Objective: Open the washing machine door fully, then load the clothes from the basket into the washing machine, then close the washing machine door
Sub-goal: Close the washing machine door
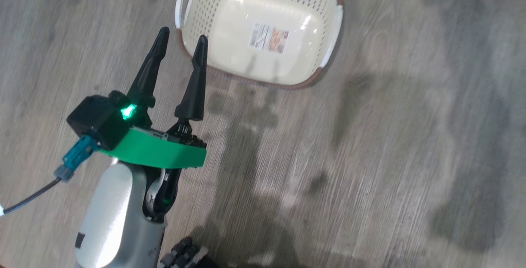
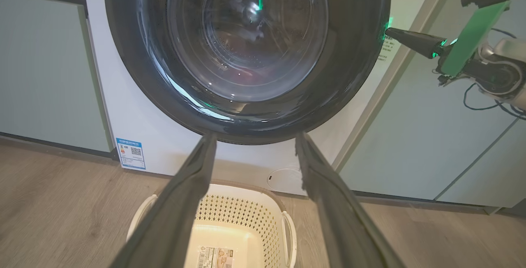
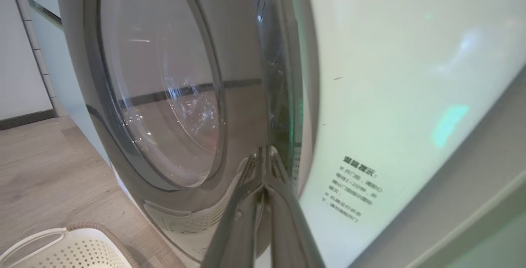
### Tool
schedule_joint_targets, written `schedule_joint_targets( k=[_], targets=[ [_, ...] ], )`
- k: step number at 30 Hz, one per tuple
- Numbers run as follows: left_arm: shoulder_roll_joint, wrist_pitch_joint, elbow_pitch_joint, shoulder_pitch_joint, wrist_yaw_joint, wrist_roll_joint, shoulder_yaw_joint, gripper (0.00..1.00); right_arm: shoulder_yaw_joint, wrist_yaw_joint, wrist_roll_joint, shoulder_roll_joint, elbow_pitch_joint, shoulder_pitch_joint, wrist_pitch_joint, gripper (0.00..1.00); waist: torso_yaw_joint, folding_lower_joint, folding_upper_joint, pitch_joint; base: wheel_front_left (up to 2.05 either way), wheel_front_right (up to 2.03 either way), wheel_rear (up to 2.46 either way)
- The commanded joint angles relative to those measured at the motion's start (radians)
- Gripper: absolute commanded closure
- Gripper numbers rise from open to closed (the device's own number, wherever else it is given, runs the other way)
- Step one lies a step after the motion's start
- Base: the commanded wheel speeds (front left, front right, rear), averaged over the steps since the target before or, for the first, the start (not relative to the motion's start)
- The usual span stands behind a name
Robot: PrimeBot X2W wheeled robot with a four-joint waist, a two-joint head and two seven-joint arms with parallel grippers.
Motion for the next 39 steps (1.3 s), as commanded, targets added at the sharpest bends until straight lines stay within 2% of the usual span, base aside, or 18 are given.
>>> schedule_joint_targets(
  k=[1, 9, 15, 21, 28, 31, 39],
  targets=[
    [0.015, -0.01, -0.026, 0.022, -0.004, 0.006, 0.043, 0.0, 0.008, -0.008, 0.012, 0.022, -0.025, 0.03, -0.014, 1.0, -0.031, -0.0001, 0.0, -0.05, 0.0, 0.0, 0.0],
    [0.015, -0.01, -0.001, 0.073, -0.01, 0.031, 0.074, 0.0, 0.053, -0.008, 0.099, 0.036, -0.099, 0.209, -0.067, 1.0, -0.09, -0.0001, 0.0, -0.189, 0.0, 0.0, 0.0],
    [0.015, -0.01, 0.007, 0.121, -0.009, 0.048, 0.109, 0.0, 0.011, -0.008, 0.138, 0.041, -0.212, 0.372, -0.086, 1.0, -0.131, -0.0001, 0.0, -0.277, 0.0, 0.0, 0.0],
    [0.015, -0.01, 0.009, 0.158, -0.005, 0.026, 0.139, 0.0, -0.071, -0.008, 0.136, 0.085, -0.312, 0.545, -0.09, 1.0, -0.162, -0.0001, 0.0, -0.336, 0.0, 0.0, 0.0],
    [0.015, -0.01, 0.015, 0.201, -0.003, 0.031, 0.157, 0.0, -0.204, -0.008, 0.051, 0.172, -0.472, 0.781, -0.071, 1.0, -0.191, -0.0001, 0.0, -0.394, 0.0, 0.0, 0.0],
    [0.015, -0.01, 0.005, 0.216, 0.012, 0.02, 0.17, 0.0, -0.271, -0.008, 0.021, 0.217, -0.554, 0.88, -0.058, 1.0, -0.196, -0.0001, 0.0, -0.412, 0.0, 0.0, 0.0],
    [0.015, -0.01, 0.018, 0.26, 0.028, 0.045, 0.151, 0.0, -0.423, -0.008, -0.051, 0.291, -0.761, 1.13, -0.055, 1.0, -0.196, -0.0001, 0.0, -0.44, 0.0, 0.0, 0.0]
  ],
)
